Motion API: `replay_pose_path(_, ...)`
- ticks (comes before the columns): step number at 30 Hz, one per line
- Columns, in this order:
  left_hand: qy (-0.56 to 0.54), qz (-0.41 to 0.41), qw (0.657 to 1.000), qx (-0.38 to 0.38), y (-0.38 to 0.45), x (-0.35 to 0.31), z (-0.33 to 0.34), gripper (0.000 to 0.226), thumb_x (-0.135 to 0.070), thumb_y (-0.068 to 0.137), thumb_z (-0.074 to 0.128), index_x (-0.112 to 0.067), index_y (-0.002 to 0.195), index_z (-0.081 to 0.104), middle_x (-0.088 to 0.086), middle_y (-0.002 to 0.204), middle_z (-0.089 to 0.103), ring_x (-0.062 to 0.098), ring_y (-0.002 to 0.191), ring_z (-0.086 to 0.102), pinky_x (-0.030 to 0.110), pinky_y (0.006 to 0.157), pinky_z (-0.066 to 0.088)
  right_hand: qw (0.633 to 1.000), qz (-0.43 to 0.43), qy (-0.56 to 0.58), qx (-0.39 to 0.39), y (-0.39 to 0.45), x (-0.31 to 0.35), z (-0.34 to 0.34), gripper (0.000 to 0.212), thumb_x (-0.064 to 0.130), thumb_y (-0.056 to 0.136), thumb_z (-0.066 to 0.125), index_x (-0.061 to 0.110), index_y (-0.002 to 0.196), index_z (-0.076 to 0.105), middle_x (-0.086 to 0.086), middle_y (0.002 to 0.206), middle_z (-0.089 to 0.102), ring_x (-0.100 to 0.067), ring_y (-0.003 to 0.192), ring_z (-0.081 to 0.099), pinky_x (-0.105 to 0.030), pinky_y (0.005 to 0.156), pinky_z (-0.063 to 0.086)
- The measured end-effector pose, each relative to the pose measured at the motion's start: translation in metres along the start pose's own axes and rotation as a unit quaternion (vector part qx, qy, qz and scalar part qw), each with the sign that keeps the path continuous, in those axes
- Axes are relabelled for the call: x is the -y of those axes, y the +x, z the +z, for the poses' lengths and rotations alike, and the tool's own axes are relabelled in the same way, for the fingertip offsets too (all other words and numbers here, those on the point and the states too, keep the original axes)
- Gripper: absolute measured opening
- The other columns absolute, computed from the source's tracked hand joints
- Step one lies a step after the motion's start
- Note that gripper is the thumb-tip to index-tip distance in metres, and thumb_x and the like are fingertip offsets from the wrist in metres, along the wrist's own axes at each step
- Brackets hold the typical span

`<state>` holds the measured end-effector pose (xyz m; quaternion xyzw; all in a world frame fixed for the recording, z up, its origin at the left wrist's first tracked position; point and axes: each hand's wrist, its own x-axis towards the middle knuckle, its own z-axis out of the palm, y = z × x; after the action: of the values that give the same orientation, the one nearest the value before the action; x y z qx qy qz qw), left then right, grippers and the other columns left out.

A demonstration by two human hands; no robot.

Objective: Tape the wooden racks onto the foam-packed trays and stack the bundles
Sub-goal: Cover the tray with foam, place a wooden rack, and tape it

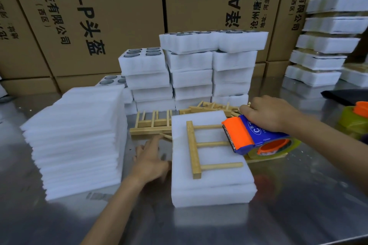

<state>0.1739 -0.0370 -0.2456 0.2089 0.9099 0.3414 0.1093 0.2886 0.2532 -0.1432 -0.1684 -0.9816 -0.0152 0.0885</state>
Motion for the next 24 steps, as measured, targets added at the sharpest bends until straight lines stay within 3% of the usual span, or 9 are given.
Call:
replay_pose_path(2, -0.114, 0.009, 0.992, -0.061, -0.005, -0.002, -0.007, 0.067, -0.002, 0.083, 0.067, -0.026, 0.142, 0.045, 0.006, 0.145, 0.048, 0.021, 0.124, 0.051, 0.023, 0.095, 0.044, 1.000, 0.000, 0.000, -0.002, -0.002, 0.000, 0.000, 0.045, 0.055, 0.099, 0.026, 0.025, 0.085, 0.055, 0.004, 0.077, 0.055, -0.010, 0.069, 0.053, -0.026, 0.054, 0.029)
replay_pose_path(3, -0.140, 0.032, 0.980, -0.139, -0.007, -0.006, -0.012, 0.061, 0.006, 0.082, 0.059, -0.022, 0.135, 0.052, 0.007, 0.140, 0.053, 0.019, 0.116, 0.056, 0.018, 0.087, 0.045, 1.000, -0.001, -0.001, -0.004, -0.002, 0.000, 0.001, 0.044, 0.055, 0.099, 0.026, 0.026, 0.085, 0.055, 0.005, 0.076, 0.055, -0.009, 0.069, 0.052, -0.026, 0.054, 0.029)
replay_pose_path(5, -0.116, 0.125, 0.948, -0.269, -0.008, -0.027, -0.020, 0.054, 0.006, 0.084, 0.051, -0.021, 0.131, 0.058, -0.004, 0.134, 0.056, 0.017, 0.123, 0.051, 0.023, 0.096, 0.040, 1.000, -0.004, -0.001, -0.010, -0.002, 0.000, 0.001, 0.044, 0.055, 0.099, 0.026, 0.026, 0.083, 0.055, 0.005, 0.075, 0.054, -0.009, 0.069, 0.052, -0.026, 0.053, 0.029)
replay_pose_path(6, -0.109, 0.179, 0.939, -0.271, -0.008, -0.044, -0.020, 0.051, 0.000, 0.088, 0.049, -0.023, 0.133, 0.057, -0.011, 0.133, 0.053, 0.013, 0.131, 0.044, 0.025, 0.102, 0.035, 1.000, -0.002, 0.001, -0.011, -0.002, 0.000, 0.001, 0.044, 0.054, 0.099, 0.026, 0.025, 0.083, 0.055, 0.005, 0.075, 0.054, -0.009, 0.069, 0.052, -0.026, 0.053, 0.029)
replay_pose_path(9, -0.012, 0.254, 0.958, -0.131, -0.006, -0.093, 0.004, 0.046, -0.027, 0.106, 0.035, -0.027, 0.152, 0.036, -0.013, 0.159, 0.026, 0.006, 0.149, 0.014, 0.025, 0.118, 0.009, 1.000, 0.003, 0.005, -0.007, -0.002, 0.000, -0.001, 0.043, 0.054, 0.100, 0.027, 0.024, 0.085, 0.055, 0.005, 0.076, 0.053, -0.009, 0.069, 0.052, -0.026, 0.054, 0.029)
replay_pose_path(12, 0.097, 0.197, 0.975, -0.033, 0.007, -0.099, 0.025, 0.054, -0.044, 0.107, 0.023, -0.023, 0.157, 0.024, -0.009, 0.167, 0.001, 0.011, 0.153, -0.003, 0.036, 0.124, 0.000, 1.000, 0.002, 0.012, -0.014, -0.003, -0.004, -0.001, 0.045, 0.055, 0.099, 0.029, 0.022, 0.081, 0.056, 0.003, 0.076, 0.056, -0.011, 0.069, 0.053, -0.028, 0.054, 0.031)
replay_pose_path(18, 0.095, 0.172, 0.981, 0.010, 0.012, -0.091, 0.025, 0.062, -0.051, 0.105, 0.023, -0.017, 0.157, 0.024, -0.006, 0.167, 0.005, 0.012, 0.153, -0.001, 0.036, 0.120, -0.007, 1.000, -0.015, 0.009, 0.009, -0.002, -0.015, -0.009, 0.047, 0.057, 0.098, 0.027, 0.023, 0.088, 0.059, 0.001, 0.079, 0.055, -0.012, 0.072, 0.052, -0.030, 0.055, 0.029)
replay_pose_path(21, 0.104, 0.163, 0.981, 0.023, 0.012, -0.092, 0.022, 0.064, -0.051, 0.105, 0.023, -0.015, 0.158, 0.018, -0.005, 0.167, 0.003, 0.011, 0.153, -0.003, 0.034, 0.120, -0.009, 0.999, 0.046, 0.014, 0.014, -0.016, -0.053, -0.009, 0.042, 0.060, 0.097, 0.030, 0.027, 0.083, 0.051, 0.002, 0.082, 0.053, -0.011, 0.074, 0.049, -0.030, 0.057, 0.030)
replay_pose_path(24, 0.108, 0.156, 0.982, 0.026, 0.012, -0.093, 0.022, 0.066, -0.053, 0.104, 0.022, -0.016, 0.158, 0.016, -0.006, 0.167, 0.002, 0.010, 0.153, -0.003, 0.034, 0.120, -0.009, 0.992, 0.121, 0.024, 0.041, -0.044, -0.113, -0.012, 0.042, 0.060, 0.097, 0.029, 0.026, 0.096, 0.055, -0.002, 0.093, 0.056, -0.015, 0.082, 0.052, -0.035, 0.070, 0.039)
